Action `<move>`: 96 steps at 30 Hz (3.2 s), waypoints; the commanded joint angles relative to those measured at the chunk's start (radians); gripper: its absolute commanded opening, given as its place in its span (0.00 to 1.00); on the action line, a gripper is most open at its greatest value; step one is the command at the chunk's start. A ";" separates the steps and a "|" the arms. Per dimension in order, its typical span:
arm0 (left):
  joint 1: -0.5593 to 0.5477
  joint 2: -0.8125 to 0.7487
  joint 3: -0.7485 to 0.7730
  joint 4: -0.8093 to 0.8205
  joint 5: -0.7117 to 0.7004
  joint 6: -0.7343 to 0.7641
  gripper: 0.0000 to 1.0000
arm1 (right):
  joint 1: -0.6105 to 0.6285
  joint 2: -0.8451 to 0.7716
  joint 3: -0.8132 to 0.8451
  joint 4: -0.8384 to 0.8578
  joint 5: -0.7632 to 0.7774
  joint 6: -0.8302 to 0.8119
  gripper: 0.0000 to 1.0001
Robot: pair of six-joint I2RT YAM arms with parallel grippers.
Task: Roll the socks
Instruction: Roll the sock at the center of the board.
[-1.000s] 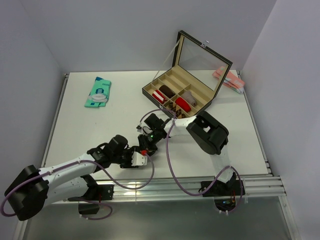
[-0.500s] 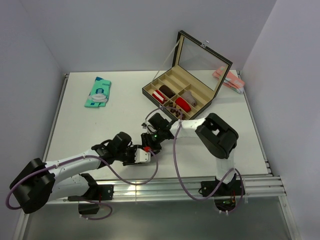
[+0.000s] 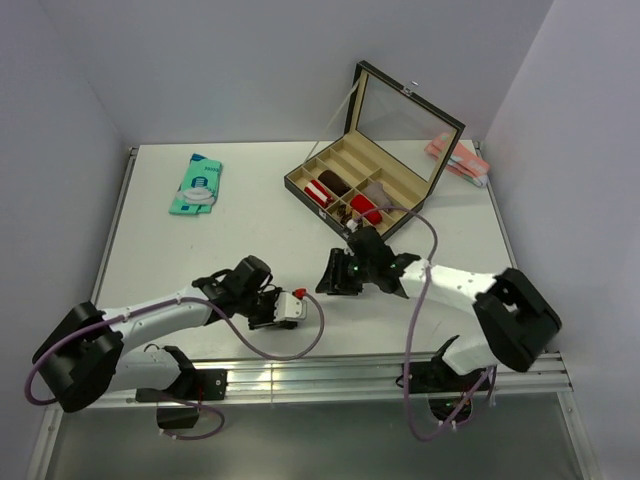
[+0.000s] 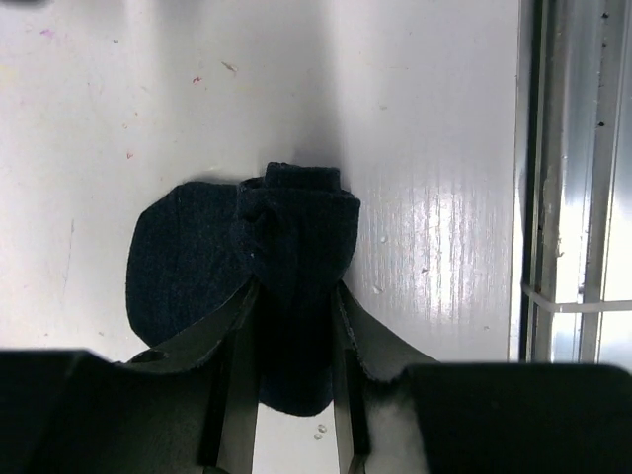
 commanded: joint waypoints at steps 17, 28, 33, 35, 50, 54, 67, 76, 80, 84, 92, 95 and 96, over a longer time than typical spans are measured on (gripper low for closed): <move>0.312 0.628 0.427 -0.671 0.270 0.354 0.18 | 0.287 -0.652 -0.329 0.112 0.569 -0.021 0.46; 0.330 0.792 0.493 -0.738 0.229 0.400 0.15 | 0.692 -0.205 -0.019 0.124 0.823 -0.323 0.50; 0.330 0.825 0.525 -0.758 0.223 0.397 0.15 | 0.731 -0.007 0.131 0.077 0.786 -0.444 0.53; 0.330 0.843 0.539 -0.774 0.218 0.395 0.15 | 0.743 0.062 0.192 0.054 0.766 -0.479 0.54; 0.333 0.894 0.611 -0.799 0.206 0.365 0.15 | 0.774 0.346 0.395 -0.074 0.731 -0.598 0.60; 0.332 0.897 0.621 -0.801 0.198 0.359 0.15 | 0.775 0.382 0.402 -0.063 0.723 -0.598 0.61; 0.332 0.900 0.671 -0.862 0.273 0.366 0.40 | 0.766 0.462 0.410 -0.075 0.769 -0.552 0.09; 0.375 0.770 0.689 -0.765 0.339 0.285 0.43 | 0.735 0.412 0.364 -0.092 0.725 -0.518 0.05; 0.401 0.704 0.663 -0.704 0.347 0.237 0.48 | 0.717 0.389 0.338 -0.100 0.703 -0.500 0.05; 0.430 0.630 0.615 -0.606 0.315 0.196 0.50 | 0.705 0.370 0.310 -0.101 0.685 -0.483 0.04; 0.588 0.500 0.597 -0.480 0.356 0.084 0.49 | 0.653 0.303 0.243 -0.095 0.590 -0.464 0.04; 0.632 0.435 0.570 -0.442 0.350 0.078 0.49 | 0.626 0.278 0.218 -0.101 0.551 -0.467 0.04; 0.639 0.399 0.557 -0.434 0.341 0.084 0.49 | 0.619 0.266 0.215 -0.107 0.545 -0.467 0.04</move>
